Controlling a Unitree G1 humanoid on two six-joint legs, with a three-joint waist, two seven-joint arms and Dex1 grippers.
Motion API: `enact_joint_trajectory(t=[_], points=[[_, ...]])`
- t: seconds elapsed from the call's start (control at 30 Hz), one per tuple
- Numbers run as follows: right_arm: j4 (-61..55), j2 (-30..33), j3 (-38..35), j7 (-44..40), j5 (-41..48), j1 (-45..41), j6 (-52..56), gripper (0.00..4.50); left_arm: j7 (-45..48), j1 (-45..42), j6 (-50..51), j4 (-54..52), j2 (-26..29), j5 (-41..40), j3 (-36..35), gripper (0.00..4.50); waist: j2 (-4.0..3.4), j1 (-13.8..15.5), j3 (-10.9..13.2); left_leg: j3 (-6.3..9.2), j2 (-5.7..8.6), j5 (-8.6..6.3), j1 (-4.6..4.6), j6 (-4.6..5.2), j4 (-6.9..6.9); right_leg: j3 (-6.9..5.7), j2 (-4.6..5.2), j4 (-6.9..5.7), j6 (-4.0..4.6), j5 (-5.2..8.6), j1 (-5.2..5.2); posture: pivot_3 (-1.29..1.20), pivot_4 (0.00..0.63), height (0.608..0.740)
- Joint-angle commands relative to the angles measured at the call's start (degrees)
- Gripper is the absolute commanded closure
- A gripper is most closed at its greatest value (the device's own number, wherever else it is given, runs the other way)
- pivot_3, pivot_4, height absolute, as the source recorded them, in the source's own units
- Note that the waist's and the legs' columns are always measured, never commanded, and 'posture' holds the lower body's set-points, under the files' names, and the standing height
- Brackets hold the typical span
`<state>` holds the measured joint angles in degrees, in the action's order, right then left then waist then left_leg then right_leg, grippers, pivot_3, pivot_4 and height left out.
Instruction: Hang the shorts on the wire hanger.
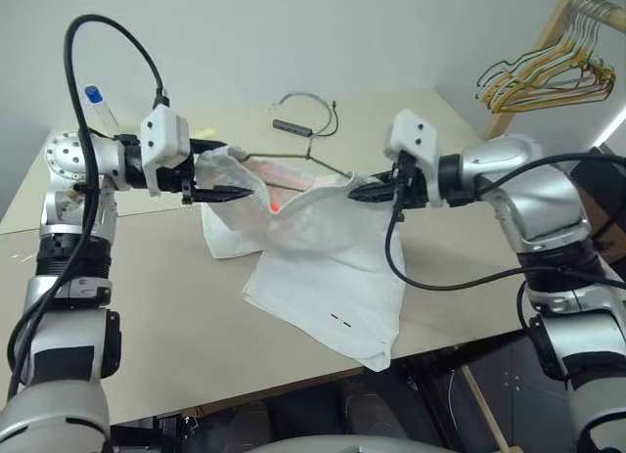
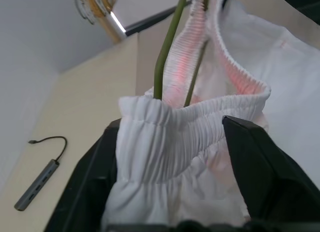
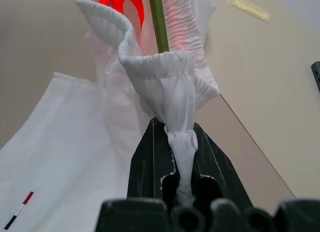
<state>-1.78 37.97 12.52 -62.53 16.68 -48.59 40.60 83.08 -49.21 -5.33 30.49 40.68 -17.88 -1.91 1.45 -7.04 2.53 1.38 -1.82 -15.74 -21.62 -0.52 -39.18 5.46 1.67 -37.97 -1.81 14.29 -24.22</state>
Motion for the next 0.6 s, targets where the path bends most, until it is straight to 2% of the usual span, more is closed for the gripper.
enact_joint_trajectory(t=[0.03, 0.1, 0.23, 0.37, 0.6], points=[[-3.3, 1.3, -5.6, 3.2, 2.1, 1.1, 3.3, 4.5, -3.2, -3.5, 7.9, -1.5, -1.3, -12.6, -10.5, 0.23, 0.0, -0.1, 0.0, -0.01, 0.0, 0.0, 0.0, 0.0, 0.0, 0.01, 0.0, -0.01, 0.0, 0.0, 0.0, -0.08, 0.0, 0.74], [-5.0, 2.0, -8.1, 5.3, 2.6, 3.1, 5.7, 4.5, -4.5, -3.1, 12.1, -3.1, -2.3, -19.3, -16.0, 0.06, 0.0, -0.1, 0.0, 0.01, -0.01, 0.0, -0.04, 0.0, -0.02, -0.01, 0.01, -0.01, 0.0, 0.0, -0.02, -0.1, 0.0, 0.74], [-8.7, 3.6, -13.4, 9.8, 4.7, 7.1, 11.6, 4.5, -8.4, 1.3, 13.1, -7.3, -3.6, -20.7, -18.7, 0.06, -0.03, -0.3, 0.0, 0.02, 0.0, 0.0, 0.02, 0.0, -0.02, 0.01, 0.04, 0.0, 0.0, 0.0, 0.02, -0.11, 0.0, 0.74], [-11.5, 4.9, -18.8, 15.2, 5.9, 10.4, 18.1, 4.5, -12.3, 5.3, 13.6, -12.2, -5.8, -20.7, -18.6, 0.06, -0.01, -0.2, 0.0, 0.01, 0.03, 0.0, 0.22, 0.0, -0.02, 0.03, 0.08, -0.04, 0.0, 0.0, 0.21, -0.14, 0.0, 0.74], [-14.9, 8.0, -27.8, 23.1, 7.9, 13.7, 31.1, 4.5, -12.2, 9.2, 12.0, -16.8, -8.4, -18.5, -14.6, 0.06, -0.01, -0.7, 0.0, -0.01, 0.04, 0.0, 0.15, 0.0, -0.02, 0.04, 0.07, 0.04, 0.0, 0.0, 0.18, -0.18, 0.0, 0.74]])
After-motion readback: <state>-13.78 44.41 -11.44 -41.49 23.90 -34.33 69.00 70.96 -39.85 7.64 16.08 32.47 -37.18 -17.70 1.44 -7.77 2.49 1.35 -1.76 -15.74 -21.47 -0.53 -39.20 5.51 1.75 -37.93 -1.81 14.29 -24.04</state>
